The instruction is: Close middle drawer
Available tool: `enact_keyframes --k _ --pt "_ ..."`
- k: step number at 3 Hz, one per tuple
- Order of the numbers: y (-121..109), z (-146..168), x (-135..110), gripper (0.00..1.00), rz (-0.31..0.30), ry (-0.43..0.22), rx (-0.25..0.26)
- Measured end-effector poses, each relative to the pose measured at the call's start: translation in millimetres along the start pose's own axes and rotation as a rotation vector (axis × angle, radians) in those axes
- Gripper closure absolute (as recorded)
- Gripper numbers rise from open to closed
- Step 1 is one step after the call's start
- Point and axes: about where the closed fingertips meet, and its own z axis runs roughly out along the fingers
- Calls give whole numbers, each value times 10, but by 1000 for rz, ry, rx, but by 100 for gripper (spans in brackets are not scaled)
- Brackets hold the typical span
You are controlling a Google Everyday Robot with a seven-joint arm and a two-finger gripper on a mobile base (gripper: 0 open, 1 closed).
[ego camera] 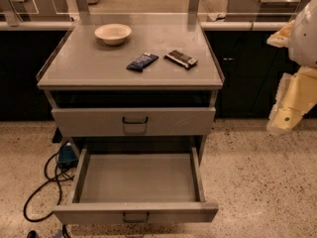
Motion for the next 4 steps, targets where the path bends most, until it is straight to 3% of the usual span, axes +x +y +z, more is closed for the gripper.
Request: enact_keyframes --k 1,2,3,4 --pt "0 0 0 0 0 0 0" --pt "67 45 -41 0 -58 10 13" --pt "310 308 182 0 -99 -32 9" --pt "687 1081 826 0 -5 -150 -63"
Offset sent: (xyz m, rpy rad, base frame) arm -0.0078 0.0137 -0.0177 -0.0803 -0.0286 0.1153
